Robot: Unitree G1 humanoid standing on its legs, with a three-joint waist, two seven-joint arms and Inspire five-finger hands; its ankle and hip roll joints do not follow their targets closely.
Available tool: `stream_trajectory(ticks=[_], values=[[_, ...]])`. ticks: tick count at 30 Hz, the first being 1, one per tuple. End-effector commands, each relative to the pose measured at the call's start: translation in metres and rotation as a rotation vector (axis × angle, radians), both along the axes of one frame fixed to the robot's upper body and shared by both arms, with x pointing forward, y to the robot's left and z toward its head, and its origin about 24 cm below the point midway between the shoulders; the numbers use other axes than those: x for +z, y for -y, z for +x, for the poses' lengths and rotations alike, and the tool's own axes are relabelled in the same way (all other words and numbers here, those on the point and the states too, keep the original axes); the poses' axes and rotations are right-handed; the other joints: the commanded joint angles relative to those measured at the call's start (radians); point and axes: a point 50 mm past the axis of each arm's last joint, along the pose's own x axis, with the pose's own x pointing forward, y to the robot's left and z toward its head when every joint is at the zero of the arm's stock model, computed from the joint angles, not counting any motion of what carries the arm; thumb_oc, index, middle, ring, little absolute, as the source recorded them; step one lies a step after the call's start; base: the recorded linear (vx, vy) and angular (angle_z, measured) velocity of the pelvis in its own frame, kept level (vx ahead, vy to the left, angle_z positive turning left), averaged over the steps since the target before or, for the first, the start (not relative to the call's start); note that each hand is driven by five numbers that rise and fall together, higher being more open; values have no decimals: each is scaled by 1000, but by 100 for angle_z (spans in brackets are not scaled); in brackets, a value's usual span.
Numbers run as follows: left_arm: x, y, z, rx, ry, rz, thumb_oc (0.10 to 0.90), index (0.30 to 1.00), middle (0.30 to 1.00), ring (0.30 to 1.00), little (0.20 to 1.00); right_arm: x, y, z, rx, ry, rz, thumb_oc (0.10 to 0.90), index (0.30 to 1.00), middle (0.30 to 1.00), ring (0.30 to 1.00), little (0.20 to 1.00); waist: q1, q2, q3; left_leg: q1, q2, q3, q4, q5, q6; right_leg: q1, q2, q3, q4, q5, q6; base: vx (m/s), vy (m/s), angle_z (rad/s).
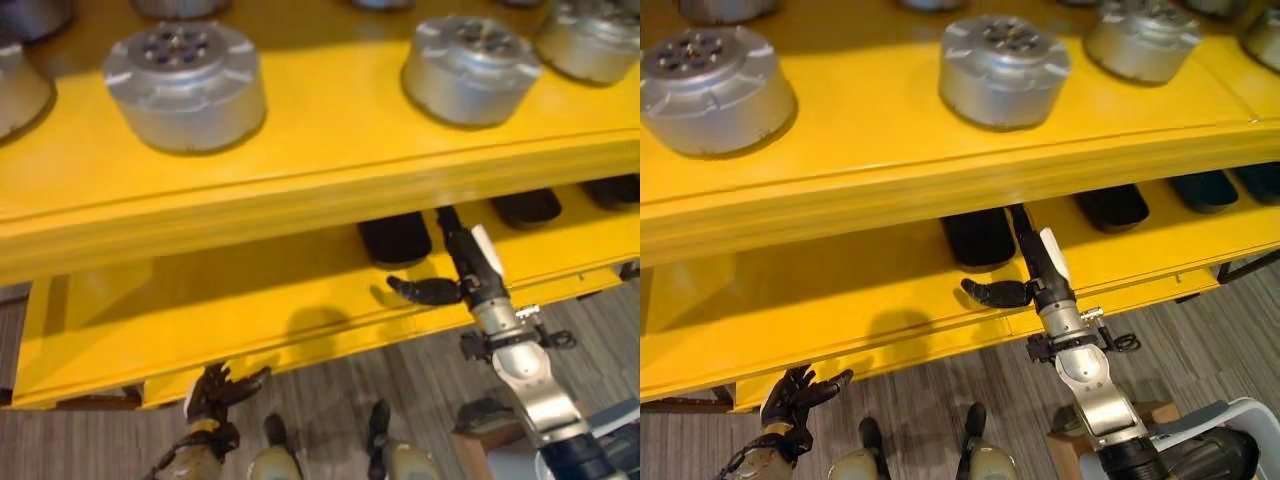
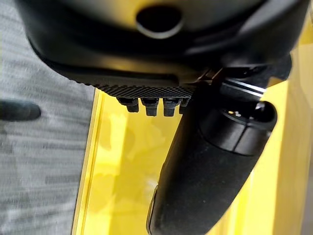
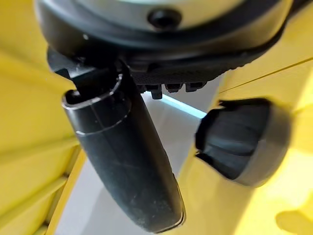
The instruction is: Move parts from the plastic box to the shelf.
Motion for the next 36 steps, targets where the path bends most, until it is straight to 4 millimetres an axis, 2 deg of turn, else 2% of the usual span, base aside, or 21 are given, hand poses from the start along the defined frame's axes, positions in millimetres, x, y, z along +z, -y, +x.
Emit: stream_trajectory(ticks=[1,6,8,9,10,11,12,13,14,15,16,17,21,29,31,36], values=[[52,17,50,-141,350,56,900,1000,1000,1000,1000,38,-3,-3,71,191,98,900,1000,1000,1000,1000,20,35,-129,3,125,-147,-45,232,-46,3,-2,27,78,-90,54,74,-109,-13],[50,21,50,-145,347,46,900,1000,1000,1000,1000,28,3,-8,40,154,116,900,1000,1000,1000,1000,12,43,-119,-26,123,-141,22,270,-53,42,5,1,48,-96,31,27,-85,-4],[49,23,50,-147,344,44,900,1000,1000,1000,1000,22,4,-11,34,128,125,900,1000,1000,1000,1000,6,41,-118,-37,103,-129,45,261,-46,58,1,-12,32,-96,28,37,-34,6],[50,22,50,-142,347,53,900,1000,1000,1000,1000,13,1,-14,37,90,145,900,1000,1000,1000,1000,10,36,-119,-35,56,-141,46,223,-35,71,-8,-19,11,-87,34,34,-8,21],[50,22,50,-142,347,53,900,1000,1000,1000,1000,13,1,-14,37,91,145,900,1000,1000,1000,1000,9,36,-121,-38,55,-141,45,224,-34,69,-8,-19,9,-85,34,52,30,25],[54,21,50,-119,362,65,900,1000,1000,1000,1000,4,-10,-8,71,45,179,900,1000,1000,1000,1000,61,14,-117,-70,-186,-376,38,12,42,57,-25,37,-6,-61,48,24,45,9],[54,21,51,-119,362,66,900,1000,1000,1000,1000,4,-10,-8,72,46,180,900,1000,1000,1000,1000,60,12,-118,-74,-188,-377,42,12,44,56,-27,37,-6,-60,49,30,53,-2],[54,22,50,-114,370,58,900,1000,1000,1000,1000,2,-13,-6,88,29,203,900,1000,1000,1000,1000,67,14,-120,-73,-226,-417,27,-10,56,50,-18,64,-7,-53,48,-11,61,-82],[54,21,47,-117,367,63,900,1000,1000,1000,1000,-1,-17,-5,120,-5,258,900,1000,1000,1000,1000,83,11,-116,-80,-294,-519,46,-37,80,37,-3,125,-10,-42,48,-8,57,-137],[54,21,47,-117,367,63,900,1000,1000,1000,1000,-1,-17,-5,121,-5,258,900,1000,1000,1000,1000,84,11,-117,-82,-294,-518,49,-39,80,36,-3,126,-10,-42,48,-14,91,-169],[53,21,44,-126,360,55,900,1000,1000,1000,1000,-2,-16,-5,124,-14,268,900,1000,1000,1000,1000,86,13,-119,-74,-312,-538,40,-49,96,32,2,154,-15,-32,56,15,156,-147],[51,24,41,-143,359,42,900,1000,1000,1000,1000,-5,-12,-6,112,-25,255,900,1000,1000,1000,1000,74,27,-136,-45,-298,-500,-12,-39,102,36,5,164,-28,-22,65,16,154,-99],[49,23,40,-172,337,65,900,1000,1000,1000,1000,-11,-9,-9,77,-51,319,900,1000,1000,1000,1000,62,33,-170,18,-283,-452,-108,-16,113,48,-11,176,-51,-8,84,37,176,-49],[51,22,44,-200,331,99,900,1000,1000,1000,1000,-20,-15,-15,96,-101,316,900,1000,1000,1000,1000,37,23,-178,53,-305,-389,-127,-29,144,27,-34,230,-22,12,111,-17,119,-22],[53,22,47,-206,334,115,900,1000,1000,1000,1000,-23,-16,-18,98,-114,328,900,1000,1000,1000,1000,20,18,-178,67,-312,-357,-127,-39,158,15,-44,260,-7,19,124,-32,131,-29],[53,22,47,-220,332,126,900,1000,1000,1000,1000,-26,-16,-22,102,-128,330,900,1000,1000,1000,1000,11,13,-177,82,-317,-334,-127,-51,169,8,-49,288,6,22,132,-16,79,-38]])
